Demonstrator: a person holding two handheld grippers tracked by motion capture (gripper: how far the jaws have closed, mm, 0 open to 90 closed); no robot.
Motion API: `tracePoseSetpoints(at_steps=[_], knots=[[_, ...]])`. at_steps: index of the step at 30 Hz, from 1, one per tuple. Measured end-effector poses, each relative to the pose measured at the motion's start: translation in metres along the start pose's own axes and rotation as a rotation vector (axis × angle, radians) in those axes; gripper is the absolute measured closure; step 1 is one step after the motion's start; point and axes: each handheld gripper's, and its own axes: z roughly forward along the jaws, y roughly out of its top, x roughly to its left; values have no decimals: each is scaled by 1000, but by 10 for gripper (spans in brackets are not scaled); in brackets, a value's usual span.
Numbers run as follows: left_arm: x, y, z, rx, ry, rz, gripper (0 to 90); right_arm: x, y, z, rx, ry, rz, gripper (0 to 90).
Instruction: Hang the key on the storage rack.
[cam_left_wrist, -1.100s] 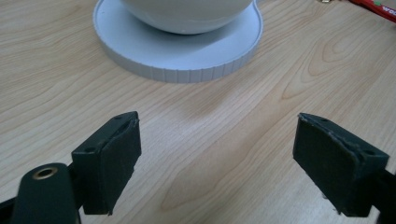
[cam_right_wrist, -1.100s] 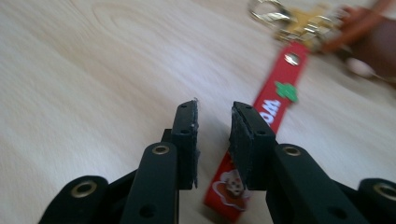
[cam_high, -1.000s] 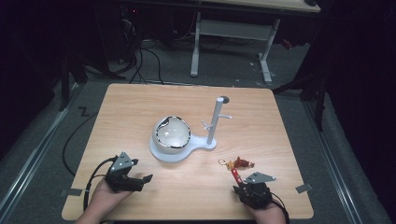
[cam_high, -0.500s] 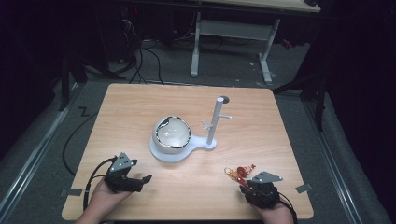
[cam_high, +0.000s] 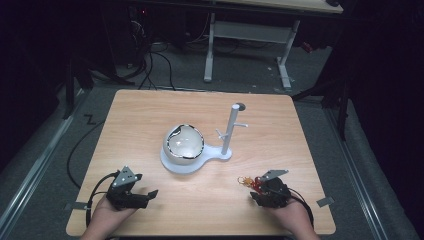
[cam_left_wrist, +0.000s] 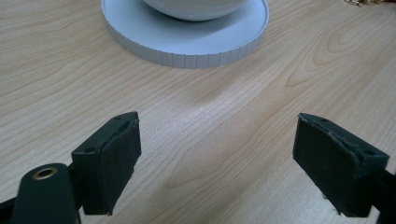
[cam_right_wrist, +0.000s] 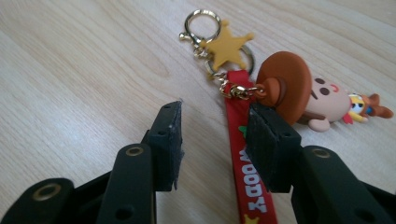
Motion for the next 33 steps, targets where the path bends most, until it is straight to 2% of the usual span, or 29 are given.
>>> tracePoseSetpoints(at_steps=[2, 3, 4, 5, 8, 9, 10, 11, 12, 13, 16, 19, 23, 25, 26, 27, 30, 31, 33], knots=[[1, 0, -1, -2, 3, -3, 160, -2, 8, 0, 56, 3, -33, 558], [0, 0, -1, 0, 6, 0, 160, -3, 12, 1, 94, -13, -56, 555], [0, 0, -1, 0, 6, 0, 160, -3, 12, 1, 94, -13, -56, 555], [0, 0, -1, 1, 6, 3, 160, -5, 14, 1, 122, -17, -59, 557], [1, 0, -1, 1, 4, 4, 161, -8, 13, 0, 132, -15, -55, 563], [1, 0, 0, 1, 1, 3, 160, -10, 13, 1, 159, -15, -49, 593], [1, 0, 0, 1, 1, 3, 160, -10, 13, 1, 159, -15, -49, 593], [1, 0, 0, 1, -1, 5, 160, -12, 13, 0, 166, 8, -28, 629], [1, 0, 0, 1, -1, 5, 160, -12, 13, 0, 166, 8, -28, 629], [1, 1, -1, -2, -1, 11, 160, -12, 11, -1, 172, 17, -35, 697], [1, 1, -2, -3, 0, 14, 160, -9, 8, -4, 192, 24, -47, 718], [1, 2, -1, -2, 0, 12, 160, -1, 3, -9, 249, 28, -74, 725], [0, 2, -1, 0, 0, 20, 160, 1, 2, -11, 271, 30, -94, 708], [0, 2, -1, -1, 0, 17, 160, 3, 8, -9, 278, 20, -85, 617], [0, 2, -1, -1, 0, 17, 160, 3, 8, -9, 278, 20, -85, 617], [0, 2, -1, -1, 0, 16, 160, 4, 15, -6, 295, 17, -54, 563], [0, 2, -1, 0, 0, 19, 161, 4, 23, -2, 309, 5, -51, 563], [0, 2, -1, -1, 0, 19, 161, 2, 28, 2, 331, 1, -26, 563], [0, 2, -1, -4, 0, 16, 160, 0, 30, 4, 336, 1, -24, 558]])
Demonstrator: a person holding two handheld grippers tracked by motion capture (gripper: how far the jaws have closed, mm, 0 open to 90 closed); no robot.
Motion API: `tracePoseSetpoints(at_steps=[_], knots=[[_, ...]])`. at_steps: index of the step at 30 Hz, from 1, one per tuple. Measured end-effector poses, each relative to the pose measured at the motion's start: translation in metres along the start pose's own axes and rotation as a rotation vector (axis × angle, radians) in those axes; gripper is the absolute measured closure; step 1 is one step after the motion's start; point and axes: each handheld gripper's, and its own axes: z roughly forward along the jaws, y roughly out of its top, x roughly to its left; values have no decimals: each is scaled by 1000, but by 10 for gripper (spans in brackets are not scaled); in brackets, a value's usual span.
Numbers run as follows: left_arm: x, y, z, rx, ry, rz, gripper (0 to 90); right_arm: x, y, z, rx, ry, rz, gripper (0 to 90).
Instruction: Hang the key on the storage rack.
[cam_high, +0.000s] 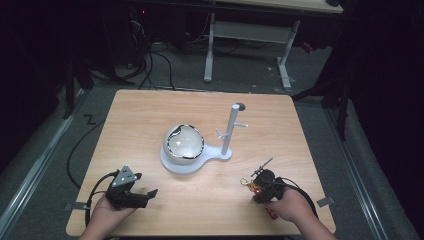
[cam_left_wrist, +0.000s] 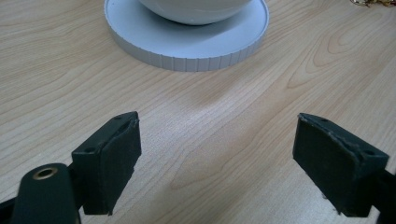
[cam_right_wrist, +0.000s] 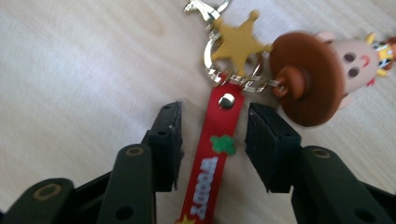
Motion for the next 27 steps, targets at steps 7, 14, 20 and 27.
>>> tracePoseSetpoints(at_steps=[7, 14, 20, 27], knots=[[1, 1, -1, -2, 1, 5, 161, -7, 9, 0, 57, 7, 40, 720], [1, 1, -2, -6, -1, 5, 161, -2, 6, -3, 76, -1, -27, 747], [1, 1, -1, -2, 0, 3, 161, -6, 7, -31, 51, -45, -43, 748], [1, 0, 0, 1, 1, 3, 161, -13, 9, -56, 19, -84, -44, 749]])
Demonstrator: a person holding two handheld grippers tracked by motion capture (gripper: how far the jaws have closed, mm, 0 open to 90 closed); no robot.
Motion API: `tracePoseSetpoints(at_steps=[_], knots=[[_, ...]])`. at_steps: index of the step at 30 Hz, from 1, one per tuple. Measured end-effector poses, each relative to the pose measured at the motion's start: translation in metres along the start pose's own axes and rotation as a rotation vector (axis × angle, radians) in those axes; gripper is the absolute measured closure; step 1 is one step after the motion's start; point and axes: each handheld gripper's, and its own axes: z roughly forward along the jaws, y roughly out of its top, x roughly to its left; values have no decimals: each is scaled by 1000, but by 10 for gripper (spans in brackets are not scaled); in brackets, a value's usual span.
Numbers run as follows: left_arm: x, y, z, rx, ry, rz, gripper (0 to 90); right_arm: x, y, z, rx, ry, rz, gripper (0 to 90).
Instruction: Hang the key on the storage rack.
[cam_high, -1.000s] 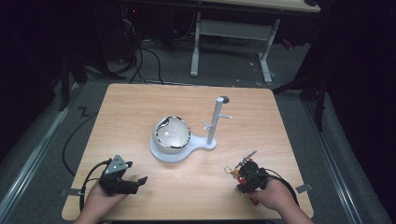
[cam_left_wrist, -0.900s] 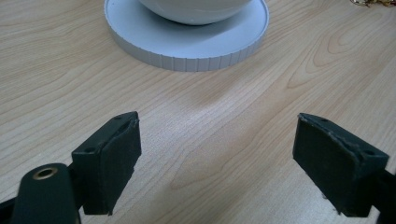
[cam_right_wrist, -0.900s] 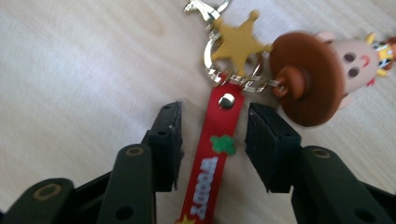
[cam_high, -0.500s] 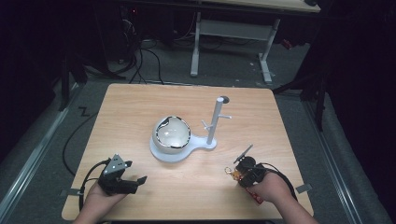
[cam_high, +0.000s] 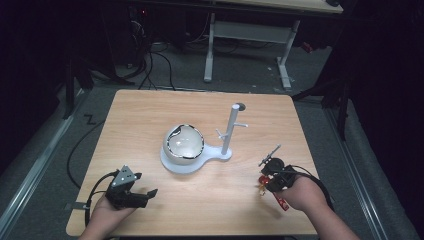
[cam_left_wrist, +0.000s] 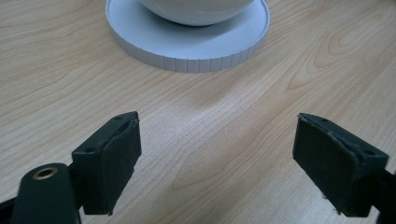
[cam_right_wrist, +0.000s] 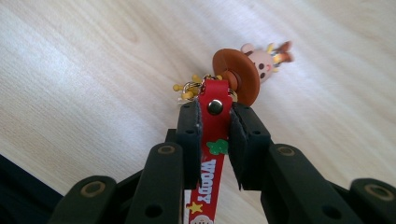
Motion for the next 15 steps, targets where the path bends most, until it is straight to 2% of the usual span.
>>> tracePoseSetpoints(at_steps=[5, 6, 7, 8, 11, 15], knots=[[0, 0, -1, -3, 0, -2, 161, -8, 4, -26, -37, -43, 0, 749], [0, 0, -1, -3, 0, -2, 161, -8, 4, -26, -37, -43, 0, 749], [0, 0, -1, -5, 1, -3, 161, -10, 6, -37, -48, -59, 0, 750], [1, 0, -1, -5, 1, -2, 161, -11, 7, -41, -54, -66, -1, 749], [0, 0, -1, -4, 0, -3, 161, -12, 11, -55, -77, -72, -4, 750], [0, 0, 0, -2, -1, -4, 161, -11, 14, -66, -74, -65, -14, 749]])
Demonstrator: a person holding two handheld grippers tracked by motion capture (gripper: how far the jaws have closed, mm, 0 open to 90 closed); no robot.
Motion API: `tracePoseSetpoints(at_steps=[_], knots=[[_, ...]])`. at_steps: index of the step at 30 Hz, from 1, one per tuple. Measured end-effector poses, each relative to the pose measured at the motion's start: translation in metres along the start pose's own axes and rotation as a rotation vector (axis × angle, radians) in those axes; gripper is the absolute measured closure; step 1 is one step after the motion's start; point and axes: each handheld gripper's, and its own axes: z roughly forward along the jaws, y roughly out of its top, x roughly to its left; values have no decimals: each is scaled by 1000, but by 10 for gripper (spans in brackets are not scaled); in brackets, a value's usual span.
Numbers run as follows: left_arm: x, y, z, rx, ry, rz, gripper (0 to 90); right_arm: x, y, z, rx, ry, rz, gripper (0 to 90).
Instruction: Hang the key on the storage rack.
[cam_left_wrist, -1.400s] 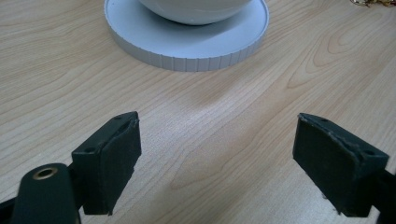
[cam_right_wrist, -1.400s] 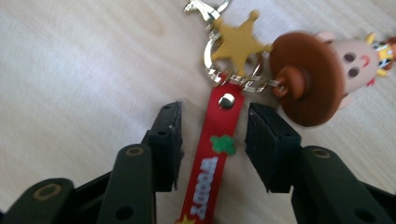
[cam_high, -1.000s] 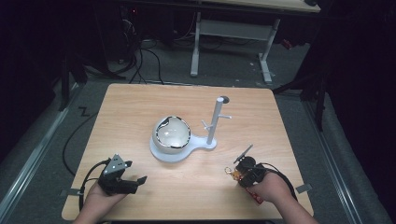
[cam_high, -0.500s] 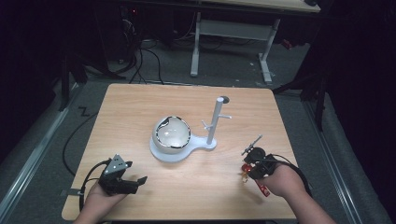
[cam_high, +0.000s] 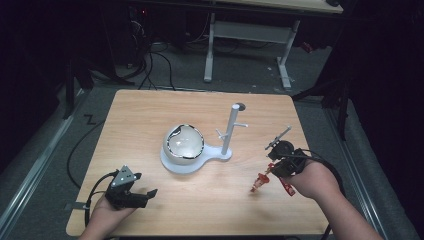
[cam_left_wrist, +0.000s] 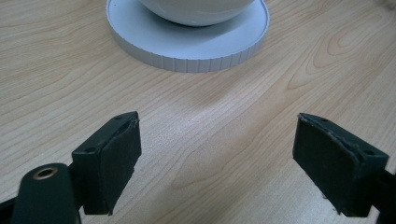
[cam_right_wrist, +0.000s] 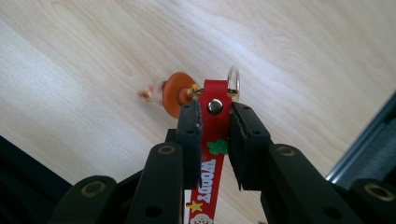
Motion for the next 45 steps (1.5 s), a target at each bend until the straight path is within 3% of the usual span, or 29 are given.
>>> tracePoseSetpoints(at_steps=[5, 25, 37, 45], knots=[[1, 0, 0, 0, 0, -1, 161, -2, 8, -17, -5, -3, -8, 749], [1, 0, -1, -5, -3, -4, 162, -7, 39, -56, -22, 18, -3, 748], [1, 0, -1, -6, -6, -3, 162, -11, 61, -69, -38, 38, 6, 748], [1, 0, -1, -7, -7, -3, 162, -13, 77, -71, -81, 61, 18, 748]])
